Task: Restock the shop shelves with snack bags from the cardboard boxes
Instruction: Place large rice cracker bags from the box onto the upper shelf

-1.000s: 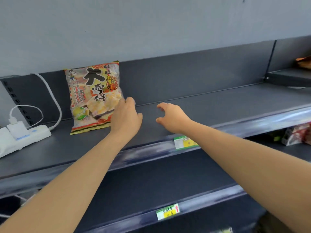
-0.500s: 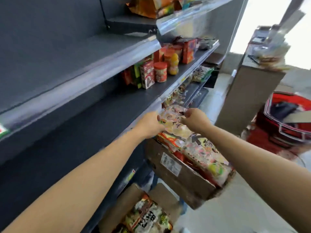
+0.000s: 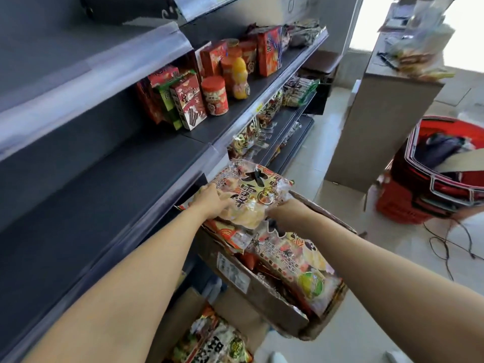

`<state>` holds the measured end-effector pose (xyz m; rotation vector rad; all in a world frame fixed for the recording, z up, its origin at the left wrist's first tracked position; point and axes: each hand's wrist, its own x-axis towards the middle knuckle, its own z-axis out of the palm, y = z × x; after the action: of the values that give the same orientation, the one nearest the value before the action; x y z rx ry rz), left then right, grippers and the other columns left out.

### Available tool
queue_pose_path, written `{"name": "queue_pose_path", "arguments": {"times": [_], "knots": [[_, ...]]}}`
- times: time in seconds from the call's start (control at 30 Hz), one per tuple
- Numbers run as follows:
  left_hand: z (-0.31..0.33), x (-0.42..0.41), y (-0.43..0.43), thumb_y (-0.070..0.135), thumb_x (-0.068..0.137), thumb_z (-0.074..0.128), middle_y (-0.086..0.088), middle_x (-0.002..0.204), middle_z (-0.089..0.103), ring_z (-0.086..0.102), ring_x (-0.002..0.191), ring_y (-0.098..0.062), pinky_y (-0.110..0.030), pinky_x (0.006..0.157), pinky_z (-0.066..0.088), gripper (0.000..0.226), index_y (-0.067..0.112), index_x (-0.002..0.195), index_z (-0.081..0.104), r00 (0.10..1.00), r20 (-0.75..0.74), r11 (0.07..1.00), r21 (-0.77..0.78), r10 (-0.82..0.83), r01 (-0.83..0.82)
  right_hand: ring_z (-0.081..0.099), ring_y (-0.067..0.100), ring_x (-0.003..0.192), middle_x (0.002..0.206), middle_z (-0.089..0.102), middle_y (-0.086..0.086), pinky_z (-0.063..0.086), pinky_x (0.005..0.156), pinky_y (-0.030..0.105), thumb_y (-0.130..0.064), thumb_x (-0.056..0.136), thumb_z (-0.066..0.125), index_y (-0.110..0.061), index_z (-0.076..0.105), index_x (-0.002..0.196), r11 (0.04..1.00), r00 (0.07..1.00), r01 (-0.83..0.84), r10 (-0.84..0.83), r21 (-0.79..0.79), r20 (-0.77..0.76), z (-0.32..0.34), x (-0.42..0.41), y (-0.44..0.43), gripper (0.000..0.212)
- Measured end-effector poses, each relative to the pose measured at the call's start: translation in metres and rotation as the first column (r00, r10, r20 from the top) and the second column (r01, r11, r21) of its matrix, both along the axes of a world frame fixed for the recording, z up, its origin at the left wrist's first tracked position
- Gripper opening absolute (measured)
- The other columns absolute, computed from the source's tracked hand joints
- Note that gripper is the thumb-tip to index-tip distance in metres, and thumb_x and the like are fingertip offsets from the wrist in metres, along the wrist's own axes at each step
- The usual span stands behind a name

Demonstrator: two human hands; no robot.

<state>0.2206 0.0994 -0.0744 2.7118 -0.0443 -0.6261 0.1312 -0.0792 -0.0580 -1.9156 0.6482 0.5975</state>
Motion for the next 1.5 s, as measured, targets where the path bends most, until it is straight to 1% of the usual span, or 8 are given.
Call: {"name": "queue_pose_path", "arguments": {"times": [0.1, 0.17, 0.27, 0.5, 0.63, 0.97, 1.27, 1.5], "knots": [[-0.010, 0.019, 0.001, 0.070, 0.076, 0.056, -0.016, 0.155, 0.027, 0.030, 0.140, -0.035, -0.050, 0.113, 0.029, 0.105, 0.009, 0.151, 0.015, 0.996, -0.023, 0.996, 0.019, 0.092, -0.091, 0.045, 0.018, 0.052, 0.068, 0.050, 0.010, 0.035, 0.048, 0.026, -0.024, 0.090, 0.062, 0.001, 0.054, 0.103, 0.979, 0.988, 0.148, -0.143, 0.140, -0.050, -0.012, 0.019, 0.008, 0.029], [-0.016, 0.026, 0.003, 0.074, 0.072, 0.058, -0.015, 0.157, 0.023, 0.025, 0.143, -0.036, -0.052, 0.116, 0.020, 0.115, 0.010, 0.152, 0.007, 0.984, -0.082, 0.987, -0.003, 0.160, -0.161, 0.061, 0.027, 0.083, 0.097, 0.056, 0.015, 0.052, 0.071, 0.033, -0.023, 0.092, 0.060, 0.002, 0.049, 0.121, 0.955, 0.978, 0.201, -0.185, 0.218, -0.092, -0.017, 0.028, 0.012, 0.040], [-0.020, 0.031, 0.004, 0.070, 0.067, 0.068, -0.017, 0.154, 0.029, 0.033, 0.139, -0.034, -0.049, 0.114, 0.029, 0.118, 0.005, 0.151, 0.016, 0.954, -0.110, 0.952, -0.103, 0.277, -0.289, 0.048, 0.036, 0.126, 0.147, 0.037, 0.017, 0.048, 0.095, 0.043, -0.026, 0.094, 0.059, -0.003, 0.035, 0.140, 0.911, 0.960, 0.269, -0.226, 0.312, -0.168, -0.018, 0.035, 0.015, 0.057], [0.001, 0.021, -0.006, 0.063, 0.042, 0.081, -0.014, 0.134, 0.053, 0.058, 0.115, -0.029, -0.043, 0.100, 0.048, 0.111, 0.004, 0.131, 0.049, 0.905, -0.179, 0.845, -0.323, 0.387, -0.425, 0.059, 0.033, 0.108, 0.134, 0.048, 0.014, 0.058, 0.072, 0.043, -0.029, 0.075, 0.075, -0.014, 0.032, 0.132, 0.831, 0.878, 0.478, -0.463, 0.285, -0.124, -0.017, 0.051, 0.005, 0.074], [0.057, 0.013, -0.009, 0.053, 0.071, 0.075, -0.015, 0.146, 0.034, 0.042, 0.131, -0.030, -0.039, 0.109, 0.037, 0.096, 0.003, 0.142, 0.034, 0.924, -0.003, 0.844, -0.407, 0.382, -0.350, 0.053, 0.038, 0.110, 0.135, 0.036, 0.015, 0.055, 0.084, 0.052, -0.031, 0.075, 0.072, -0.021, 0.024, 0.139, 0.815, 0.819, 0.538, -0.566, 0.215, 0.096, 0.034, 0.051, 0.016, 0.080], [0.262, -0.052, 0.121, 0.051, 0.075, 0.069, -0.011, 0.130, 0.038, 0.042, 0.121, -0.029, -0.042, 0.099, 0.041, 0.075, 0.007, 0.129, 0.041, 0.570, 0.578, 0.803, -0.514, 0.584, -0.302, 0.047, 0.032, 0.119, 0.141, 0.035, 0.008, 0.044, 0.096, 0.040, -0.031, 0.078, 0.062, -0.019, 0.025, 0.146, 0.896, 0.672, 0.167, -0.409, 0.412, 0.618, 0.216, 0.046, 0.160, 0.078], [0.327, -0.147, 0.365, 0.040, 0.079, 0.071, -0.002, 0.116, 0.032, 0.049, 0.101, -0.022, -0.032, 0.081, 0.042, 0.058, 0.012, 0.119, 0.038, 0.231, 0.560, 0.600, -0.676, 0.796, -0.427, 0.029, 0.033, 0.135, 0.150, 0.024, 0.002, 0.026, 0.111, 0.055, -0.018, 0.076, 0.061, -0.036, 0.004, 0.150, 0.893, 0.505, -0.442, 0.176, 0.078, 0.845, 0.309, 0.023, 0.404, 0.095], [0.306, -0.176, 0.497, 0.023, 0.076, 0.073, -0.011, 0.118, 0.058, 0.060, 0.098, -0.025, -0.035, 0.078, 0.050, 0.048, 0.009, 0.116, 0.052, 0.207, 0.501, 0.516, -0.623, 0.840, -0.588, 0.022, 0.032, 0.136, 0.153, 0.023, -0.003, 0.026, 0.110, 0.051, -0.013, 0.082, 0.062, -0.035, -0.002, 0.151, 0.825, 0.385, -0.545, 0.406, -0.151, 0.829, 0.298, 0.015, 0.543, 0.096]]}}
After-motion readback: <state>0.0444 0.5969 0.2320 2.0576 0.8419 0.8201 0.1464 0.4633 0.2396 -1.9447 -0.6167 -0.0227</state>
